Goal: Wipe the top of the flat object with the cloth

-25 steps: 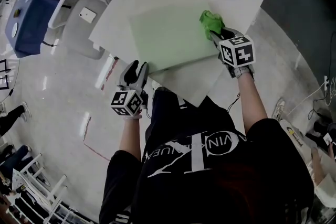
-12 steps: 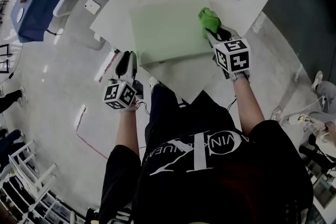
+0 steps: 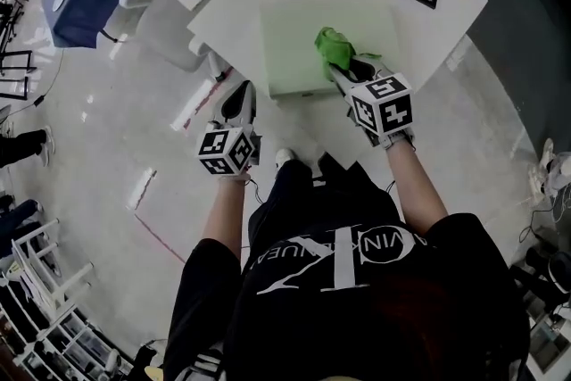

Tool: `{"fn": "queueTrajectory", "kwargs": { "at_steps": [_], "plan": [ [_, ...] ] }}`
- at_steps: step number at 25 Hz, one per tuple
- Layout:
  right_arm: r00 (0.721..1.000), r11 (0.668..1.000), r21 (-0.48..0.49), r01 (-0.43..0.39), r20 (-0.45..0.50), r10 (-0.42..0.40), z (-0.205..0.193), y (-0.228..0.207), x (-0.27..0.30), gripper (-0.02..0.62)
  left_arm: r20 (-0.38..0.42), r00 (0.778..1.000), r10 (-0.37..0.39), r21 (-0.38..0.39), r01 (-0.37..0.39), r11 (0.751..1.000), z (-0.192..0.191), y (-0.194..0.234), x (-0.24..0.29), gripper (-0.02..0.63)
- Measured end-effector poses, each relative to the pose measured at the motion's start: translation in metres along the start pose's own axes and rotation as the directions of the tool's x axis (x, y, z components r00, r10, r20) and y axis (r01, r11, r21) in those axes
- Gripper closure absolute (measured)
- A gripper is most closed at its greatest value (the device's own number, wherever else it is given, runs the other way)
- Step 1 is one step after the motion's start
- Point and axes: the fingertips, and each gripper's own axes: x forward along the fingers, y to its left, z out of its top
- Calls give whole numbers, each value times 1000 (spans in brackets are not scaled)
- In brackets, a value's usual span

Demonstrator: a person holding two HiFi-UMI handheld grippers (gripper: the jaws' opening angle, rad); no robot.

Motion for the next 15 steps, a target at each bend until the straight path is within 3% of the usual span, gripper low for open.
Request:
{"fn": "queueTrajectory", "kwargs": {
  "at_steps": [15],
  "plan": [
    [994,994,-40,-101,-41,100,5,116,64,492,-32,994,-106,23,106,994,-6,23,-31,595]
  ]
}}
